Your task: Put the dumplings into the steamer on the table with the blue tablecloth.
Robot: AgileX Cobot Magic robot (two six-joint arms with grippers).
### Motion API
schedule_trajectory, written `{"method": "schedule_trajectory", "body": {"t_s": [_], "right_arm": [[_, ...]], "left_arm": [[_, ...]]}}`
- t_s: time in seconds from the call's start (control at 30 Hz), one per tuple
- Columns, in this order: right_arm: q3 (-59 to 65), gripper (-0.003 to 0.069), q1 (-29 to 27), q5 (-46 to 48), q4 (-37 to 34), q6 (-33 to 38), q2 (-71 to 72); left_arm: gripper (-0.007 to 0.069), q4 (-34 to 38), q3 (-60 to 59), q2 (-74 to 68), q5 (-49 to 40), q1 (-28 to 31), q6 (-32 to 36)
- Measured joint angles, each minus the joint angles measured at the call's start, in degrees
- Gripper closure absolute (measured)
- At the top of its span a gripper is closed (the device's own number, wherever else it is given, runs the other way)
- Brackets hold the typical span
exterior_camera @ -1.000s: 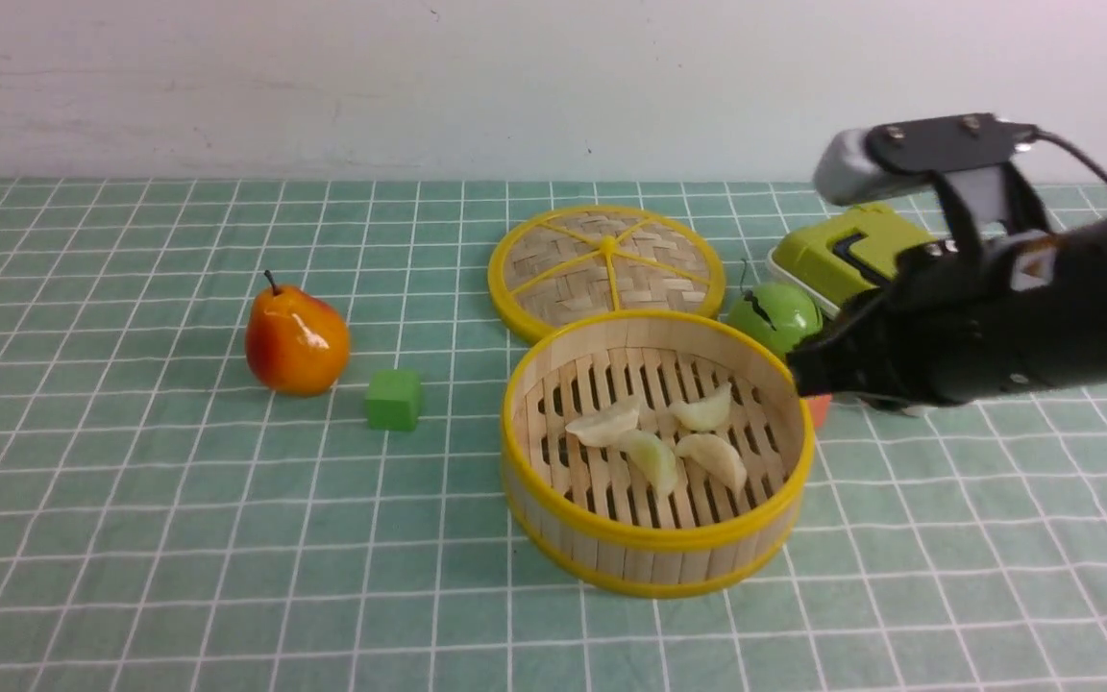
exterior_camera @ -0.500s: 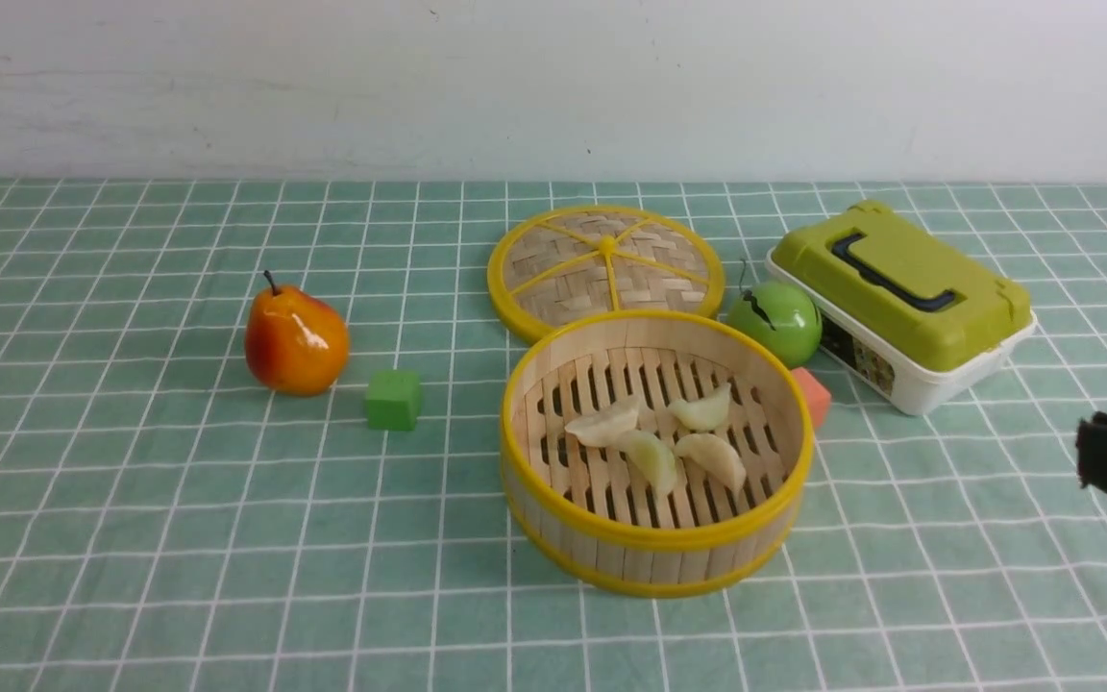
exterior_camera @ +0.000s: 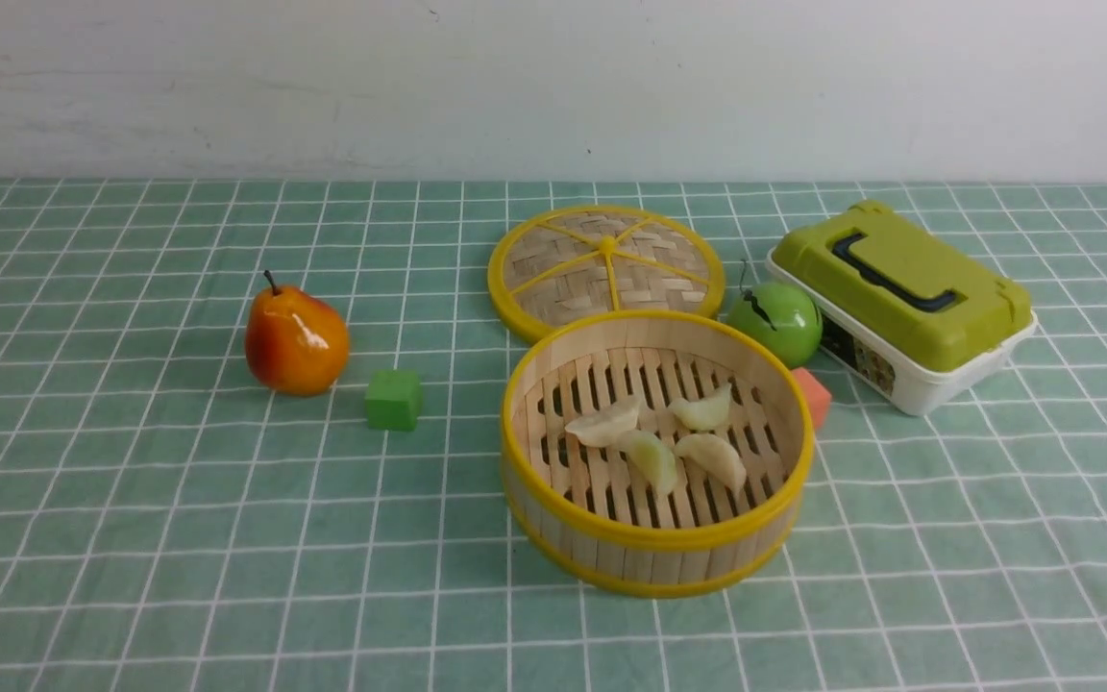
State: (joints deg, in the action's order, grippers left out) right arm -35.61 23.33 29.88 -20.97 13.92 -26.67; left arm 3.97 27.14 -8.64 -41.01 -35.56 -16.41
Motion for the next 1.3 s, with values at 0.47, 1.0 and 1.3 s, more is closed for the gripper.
{"method": "schedule_trajectory", "body": {"t_s": [0.47, 1.0, 1.3], "right_arm": [[21.98, 0.068, -10.49, -15.22, 20.97, -17.87, 14.99], [36.8, 0.068, -19.52, -8.76, 23.56, -20.66, 27.28], [36.68, 0.0679, -19.69, -8.34, 23.56, -20.66, 27.28]], "left_arm": [[0.0545, 0.0, 0.0, 0.0, -0.1, 0.0, 0.0], [0.0533, -0.18, 0.0, 0.09, -0.19, 0.0, 0.0], [0.0522, -0.2, -0.06, 0.21, -0.19, 0.0, 0.0]]}}
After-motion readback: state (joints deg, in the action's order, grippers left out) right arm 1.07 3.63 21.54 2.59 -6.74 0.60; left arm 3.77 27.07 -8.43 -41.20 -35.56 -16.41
